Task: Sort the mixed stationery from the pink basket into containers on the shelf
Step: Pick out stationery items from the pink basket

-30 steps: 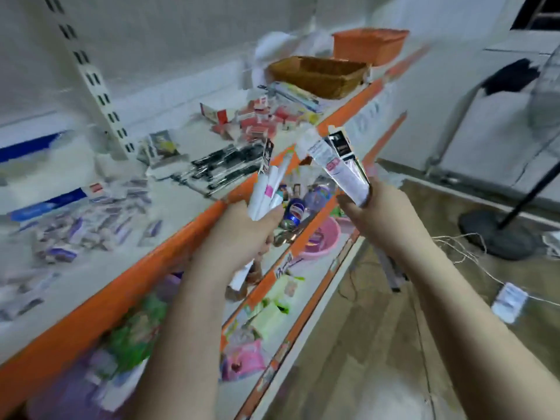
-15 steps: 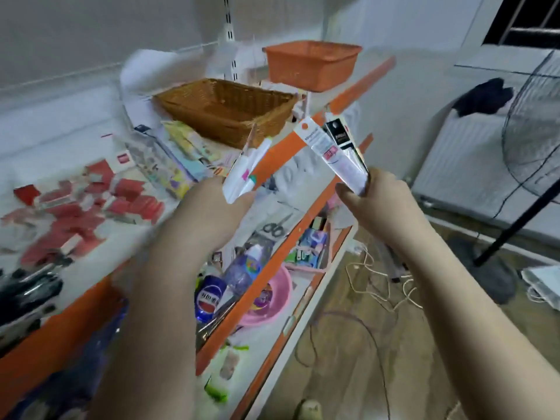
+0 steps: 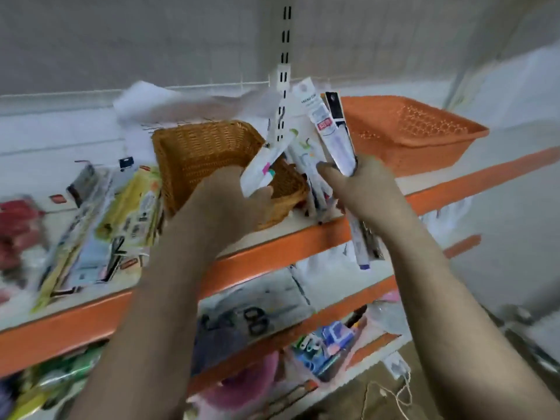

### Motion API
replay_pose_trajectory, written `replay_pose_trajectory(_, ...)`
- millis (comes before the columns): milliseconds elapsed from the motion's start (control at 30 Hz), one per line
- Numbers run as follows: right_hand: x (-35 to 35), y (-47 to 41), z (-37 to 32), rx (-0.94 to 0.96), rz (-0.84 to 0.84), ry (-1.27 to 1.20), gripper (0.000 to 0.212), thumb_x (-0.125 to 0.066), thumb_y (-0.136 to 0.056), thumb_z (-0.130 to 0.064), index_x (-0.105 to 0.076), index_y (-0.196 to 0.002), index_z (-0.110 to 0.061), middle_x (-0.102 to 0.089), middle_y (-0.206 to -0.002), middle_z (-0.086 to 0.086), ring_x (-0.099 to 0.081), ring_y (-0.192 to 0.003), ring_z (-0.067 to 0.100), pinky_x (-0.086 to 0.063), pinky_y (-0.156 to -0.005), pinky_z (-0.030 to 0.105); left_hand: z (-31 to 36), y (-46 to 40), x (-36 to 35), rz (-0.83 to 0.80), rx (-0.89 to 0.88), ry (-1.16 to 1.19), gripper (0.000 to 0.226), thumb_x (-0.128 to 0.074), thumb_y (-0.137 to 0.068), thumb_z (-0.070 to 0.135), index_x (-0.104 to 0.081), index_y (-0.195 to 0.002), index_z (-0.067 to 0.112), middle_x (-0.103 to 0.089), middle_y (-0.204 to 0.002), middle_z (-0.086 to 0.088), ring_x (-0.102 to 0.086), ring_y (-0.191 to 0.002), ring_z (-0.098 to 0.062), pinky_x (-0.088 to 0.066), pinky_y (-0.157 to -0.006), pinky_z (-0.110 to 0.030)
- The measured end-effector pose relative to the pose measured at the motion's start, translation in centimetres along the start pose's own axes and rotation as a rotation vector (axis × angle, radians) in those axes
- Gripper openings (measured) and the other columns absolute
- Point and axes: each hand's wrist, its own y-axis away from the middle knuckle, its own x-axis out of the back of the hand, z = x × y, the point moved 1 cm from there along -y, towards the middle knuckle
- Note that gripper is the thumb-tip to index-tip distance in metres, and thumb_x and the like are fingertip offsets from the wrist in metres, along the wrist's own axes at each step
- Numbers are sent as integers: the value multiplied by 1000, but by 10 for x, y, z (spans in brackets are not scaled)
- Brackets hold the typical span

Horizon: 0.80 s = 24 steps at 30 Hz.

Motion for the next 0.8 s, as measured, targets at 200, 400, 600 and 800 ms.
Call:
replay_pose_trajectory(200, 9, -79, -12, -38, -181, -494, 37, -61, -86, -46, -59, -74, -11, -59, -65, 1, -56, -56, 11, -44, -59, 25, 56, -26, -16, -48, 177, 331, 36, -74, -71, 48, -67, -92, 20, -71, -85, 2, -65, -81, -13, -53, -73, -27)
replay_pose_trajectory(400, -6, -119, -3, -350, -453, -865, 51, -70, -71, -58, -68, -98, -15, -74, -87, 6, -71, -82, 24, -55, -85, 44, 84, -51, -44, 59, 184, 336, 36, -83, -65, 43, -61, -87, 24, -66, -76, 7, -57, -57, 2, -44, -50, -7)
replay_pose_trajectory(600, -2, -137, -4, -236, -482, -785, 72, -49, -82, -68, -64, -112, -5, -71, -100, 17, -70, -90, 31, -57, -82, 46, 73, -78, -35, -139, 308, 489, 39, -76, -72, 42, -66, -90, 9, -57, -68, 0, -41, -50, -15, -37, -50, -23)
replay_pose_trajectory(800, -10, -150, 2, -249, -363, -790, 61, -49, -91, -54, -61, -109, 2, -67, -94, 19, -68, -90, 36, -54, -76, 39, 65, -87, -35, -238, 390, 891, 14, -67, -81, 25, -57, -77, 16, -45, -54, 1, -28, -37, -6, -24, -36, -13)
